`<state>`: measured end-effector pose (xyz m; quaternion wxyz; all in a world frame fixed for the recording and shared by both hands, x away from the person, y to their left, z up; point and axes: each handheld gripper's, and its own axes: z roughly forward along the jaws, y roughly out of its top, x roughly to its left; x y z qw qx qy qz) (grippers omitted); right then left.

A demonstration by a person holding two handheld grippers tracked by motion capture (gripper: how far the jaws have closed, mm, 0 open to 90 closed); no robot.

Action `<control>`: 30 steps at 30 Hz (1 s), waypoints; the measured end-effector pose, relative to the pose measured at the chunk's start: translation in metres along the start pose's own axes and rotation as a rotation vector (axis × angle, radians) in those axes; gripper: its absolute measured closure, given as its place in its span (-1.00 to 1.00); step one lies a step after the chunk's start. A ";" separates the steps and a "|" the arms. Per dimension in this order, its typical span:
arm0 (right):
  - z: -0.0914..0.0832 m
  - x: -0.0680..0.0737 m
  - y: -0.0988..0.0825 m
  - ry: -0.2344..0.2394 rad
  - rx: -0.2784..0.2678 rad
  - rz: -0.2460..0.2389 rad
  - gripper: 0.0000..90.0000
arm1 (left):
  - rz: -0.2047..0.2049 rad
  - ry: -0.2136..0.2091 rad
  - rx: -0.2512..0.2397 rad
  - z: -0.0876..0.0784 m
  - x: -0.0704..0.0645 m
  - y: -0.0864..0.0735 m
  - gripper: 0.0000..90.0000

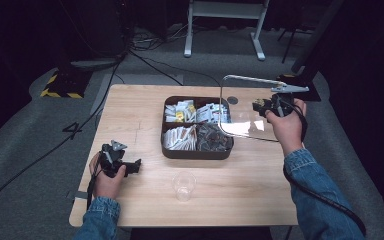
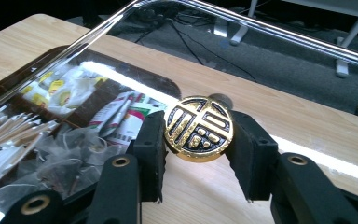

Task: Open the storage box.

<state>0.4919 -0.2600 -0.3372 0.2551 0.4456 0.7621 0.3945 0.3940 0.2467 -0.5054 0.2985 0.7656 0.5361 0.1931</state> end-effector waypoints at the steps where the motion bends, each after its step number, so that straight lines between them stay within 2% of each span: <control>1: -0.001 -0.003 -0.001 -0.001 0.000 0.006 0.30 | 0.000 -0.001 0.001 0.000 0.000 0.000 -1.00; 9: -0.008 -0.029 -0.013 -0.043 0.012 0.029 0.30 | 0.004 -0.003 0.000 0.000 0.000 0.000 -1.00; 16: -0.007 -0.044 -0.022 -0.063 0.026 0.046 0.30 | 0.003 -0.003 0.000 0.000 0.000 0.000 -1.00; 22: -0.002 -0.058 -0.033 -0.077 0.040 0.047 0.30 | 0.006 -0.004 0.000 0.000 0.001 0.000 -1.00; 30: 0.008 -0.075 -0.054 -0.105 0.074 0.075 0.30 | 0.010 -0.004 0.000 0.000 0.001 0.001 -1.00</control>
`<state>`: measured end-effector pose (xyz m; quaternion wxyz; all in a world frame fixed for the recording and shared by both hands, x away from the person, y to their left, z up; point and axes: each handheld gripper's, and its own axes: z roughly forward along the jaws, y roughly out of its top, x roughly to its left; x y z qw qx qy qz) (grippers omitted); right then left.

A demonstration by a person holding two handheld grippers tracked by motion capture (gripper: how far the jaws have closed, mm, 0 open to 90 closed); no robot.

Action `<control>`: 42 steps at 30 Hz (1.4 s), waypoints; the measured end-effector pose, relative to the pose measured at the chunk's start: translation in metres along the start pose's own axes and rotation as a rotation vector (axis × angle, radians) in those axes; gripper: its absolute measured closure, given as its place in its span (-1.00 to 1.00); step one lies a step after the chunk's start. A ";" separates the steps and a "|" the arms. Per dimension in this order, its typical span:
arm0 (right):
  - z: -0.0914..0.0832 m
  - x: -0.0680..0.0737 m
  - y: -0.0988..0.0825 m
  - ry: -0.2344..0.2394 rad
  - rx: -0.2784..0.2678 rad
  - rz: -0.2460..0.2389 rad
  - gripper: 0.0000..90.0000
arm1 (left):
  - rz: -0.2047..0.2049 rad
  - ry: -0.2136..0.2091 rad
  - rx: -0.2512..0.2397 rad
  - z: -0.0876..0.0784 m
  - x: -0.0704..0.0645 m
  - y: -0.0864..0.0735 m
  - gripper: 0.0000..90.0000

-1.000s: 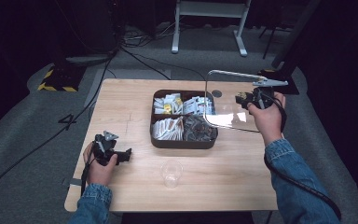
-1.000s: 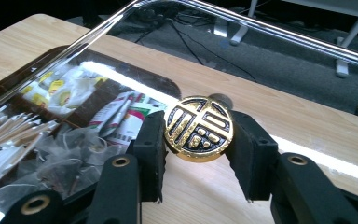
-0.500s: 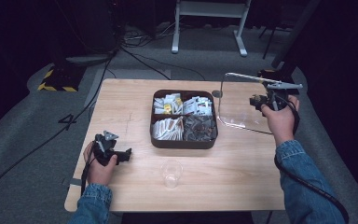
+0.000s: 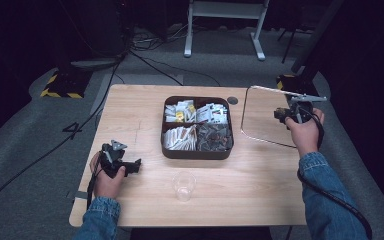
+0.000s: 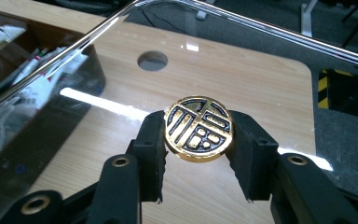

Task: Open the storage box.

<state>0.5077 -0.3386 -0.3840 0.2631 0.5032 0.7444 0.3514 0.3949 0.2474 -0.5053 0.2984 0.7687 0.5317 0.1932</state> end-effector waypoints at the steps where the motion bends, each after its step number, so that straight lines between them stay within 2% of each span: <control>1: 0.002 -0.002 -0.002 0.001 0.001 0.001 0.30 | 0.001 0.000 0.000 0.000 0.000 0.000 -0.99; 7: 0.012 -0.008 -0.012 0.007 0.013 -0.002 0.30 | -0.002 0.003 0.000 0.000 0.000 0.000 -0.99; 10: 0.019 -0.011 -0.018 -0.004 0.018 0.001 0.30 | -0.006 0.004 -0.002 0.000 -0.001 0.000 -0.99; 17: 0.030 -0.012 -0.030 -0.013 0.035 -0.002 0.30 | -0.003 0.004 -0.003 0.001 -0.001 0.001 -0.99; 27: 0.050 -0.014 -0.049 -0.001 0.059 -0.005 0.30 | -0.002 0.001 -0.004 0.001 -0.002 0.001 -0.97; 32: 0.060 -0.015 -0.059 0.001 0.077 0.008 0.30 | -0.002 0.001 -0.004 0.001 -0.002 0.001 -0.97; 42: 0.068 -0.016 -0.069 0.012 0.098 0.018 0.30 | -0.001 -0.001 -0.004 0.001 -0.002 0.001 -0.97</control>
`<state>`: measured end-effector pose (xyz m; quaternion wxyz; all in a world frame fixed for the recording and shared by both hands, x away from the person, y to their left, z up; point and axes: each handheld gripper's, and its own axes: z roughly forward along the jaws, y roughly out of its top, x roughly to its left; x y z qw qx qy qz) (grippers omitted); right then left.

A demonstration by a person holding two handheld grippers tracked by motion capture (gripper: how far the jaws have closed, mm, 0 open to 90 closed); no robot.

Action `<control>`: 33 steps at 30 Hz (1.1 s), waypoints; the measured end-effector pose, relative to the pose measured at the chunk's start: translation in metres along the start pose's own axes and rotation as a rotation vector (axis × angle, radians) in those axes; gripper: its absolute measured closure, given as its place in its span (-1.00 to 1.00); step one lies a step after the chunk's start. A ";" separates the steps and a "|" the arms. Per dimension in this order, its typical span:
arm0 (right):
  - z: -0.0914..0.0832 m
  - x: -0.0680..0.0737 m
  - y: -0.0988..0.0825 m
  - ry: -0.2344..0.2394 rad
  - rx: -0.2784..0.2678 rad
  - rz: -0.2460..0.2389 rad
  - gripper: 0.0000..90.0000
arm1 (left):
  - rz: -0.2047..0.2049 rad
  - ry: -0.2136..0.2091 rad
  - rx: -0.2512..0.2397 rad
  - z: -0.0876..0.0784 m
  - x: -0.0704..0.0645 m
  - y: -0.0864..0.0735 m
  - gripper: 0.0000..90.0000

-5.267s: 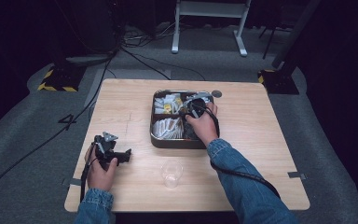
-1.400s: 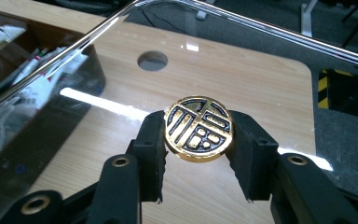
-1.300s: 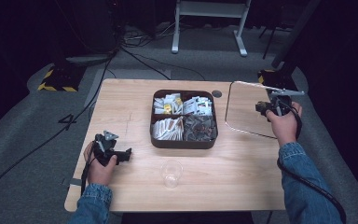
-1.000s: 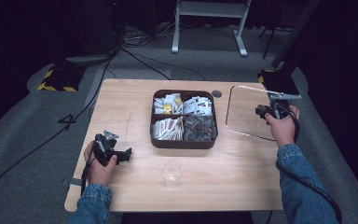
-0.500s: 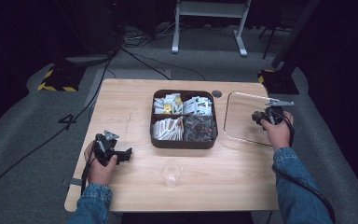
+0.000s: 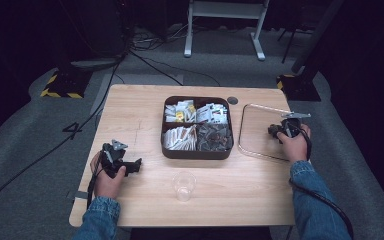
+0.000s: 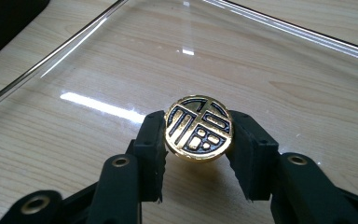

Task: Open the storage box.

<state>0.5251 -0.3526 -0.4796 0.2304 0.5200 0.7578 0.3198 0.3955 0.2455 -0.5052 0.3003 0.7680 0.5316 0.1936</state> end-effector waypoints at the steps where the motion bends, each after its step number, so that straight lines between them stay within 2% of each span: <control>1: 0.001 0.000 -0.001 -0.001 -0.001 0.002 0.30 | -0.001 -0.001 0.000 0.000 0.000 0.000 -0.97; 27: 0.003 -0.004 -0.009 -0.003 0.010 0.027 0.29 | 0.001 0.000 0.000 0.000 0.000 0.000 -0.97; 33: -0.001 -0.004 -0.006 -0.005 -0.016 0.047 0.00 | 0.002 0.001 0.001 0.000 0.000 0.000 -0.97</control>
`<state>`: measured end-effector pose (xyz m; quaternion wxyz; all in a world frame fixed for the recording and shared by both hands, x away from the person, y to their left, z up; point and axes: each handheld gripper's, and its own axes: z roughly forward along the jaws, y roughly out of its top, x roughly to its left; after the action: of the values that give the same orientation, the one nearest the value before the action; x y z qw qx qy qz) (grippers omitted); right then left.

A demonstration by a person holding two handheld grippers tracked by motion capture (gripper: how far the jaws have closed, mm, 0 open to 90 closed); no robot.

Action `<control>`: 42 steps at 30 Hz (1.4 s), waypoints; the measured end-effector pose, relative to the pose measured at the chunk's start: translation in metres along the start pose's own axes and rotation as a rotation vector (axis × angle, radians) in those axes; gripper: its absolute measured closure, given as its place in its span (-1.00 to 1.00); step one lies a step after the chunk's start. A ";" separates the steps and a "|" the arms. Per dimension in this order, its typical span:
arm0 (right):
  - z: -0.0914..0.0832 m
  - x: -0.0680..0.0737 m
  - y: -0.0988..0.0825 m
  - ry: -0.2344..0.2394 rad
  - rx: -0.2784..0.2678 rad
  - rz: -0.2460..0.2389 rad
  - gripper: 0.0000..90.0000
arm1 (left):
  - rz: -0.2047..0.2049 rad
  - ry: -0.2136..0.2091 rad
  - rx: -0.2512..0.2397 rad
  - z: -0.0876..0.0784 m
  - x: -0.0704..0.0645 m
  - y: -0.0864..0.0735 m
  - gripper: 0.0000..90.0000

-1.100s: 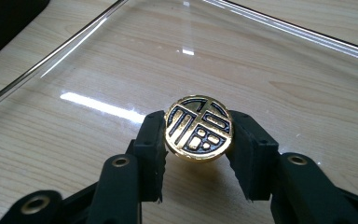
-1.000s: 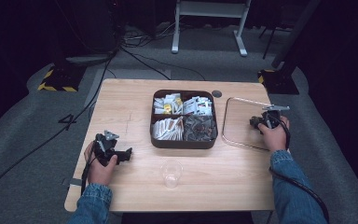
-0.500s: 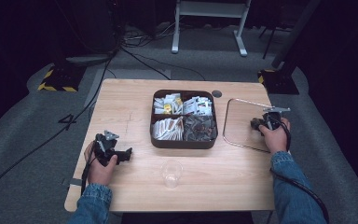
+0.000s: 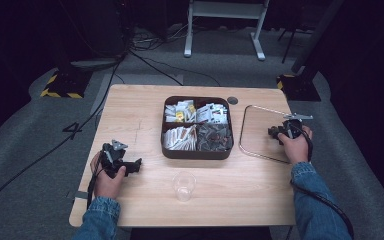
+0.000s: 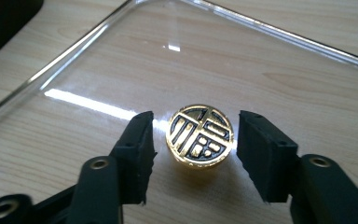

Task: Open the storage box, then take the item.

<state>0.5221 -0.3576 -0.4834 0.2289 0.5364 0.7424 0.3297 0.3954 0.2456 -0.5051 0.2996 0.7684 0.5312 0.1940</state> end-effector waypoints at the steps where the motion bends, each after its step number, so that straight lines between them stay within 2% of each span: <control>1: -0.001 0.000 0.001 -0.003 -0.009 0.004 -0.04 | 0.000 0.001 0.000 0.000 0.000 0.000 -0.97; 6: -0.009 0.002 0.007 -0.001 -0.048 0.019 -0.11 | 0.001 0.001 0.001 0.000 0.000 0.000 -0.96; 13: -0.024 0.008 0.019 0.015 -0.092 0.010 -0.10 | -0.001 0.001 0.000 0.000 0.000 0.000 -0.96; 25: -0.058 0.033 0.046 0.078 -0.162 -0.015 -0.07 | -0.004 0.002 -0.001 0.000 -0.001 0.000 -0.96; 32: -0.075 0.046 0.055 0.094 -0.176 0.015 -0.07 | -0.003 0.001 -0.002 0.000 0.000 0.000 -0.96; 35: -0.079 0.052 0.057 0.112 -0.180 0.008 -0.07 | -0.003 0.001 -0.002 0.000 -0.001 0.000 -0.96; 37: -0.083 0.062 0.060 0.139 -0.193 -0.033 -0.07 | -0.004 0.001 -0.002 0.000 -0.001 0.000 -0.96; 41: -0.087 0.071 0.062 0.164 -0.203 -0.049 -0.07 | -0.004 0.001 -0.002 0.000 -0.001 0.000 -0.96; 42: -0.089 0.078 0.064 0.177 -0.207 -0.055 -0.07 | -0.003 0.003 -0.003 0.000 -0.001 0.000 -0.95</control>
<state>0.4771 -0.2916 -0.3749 0.2258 0.4583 0.7360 0.4441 0.3948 0.2450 -0.5052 0.3002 0.7669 0.5325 0.1954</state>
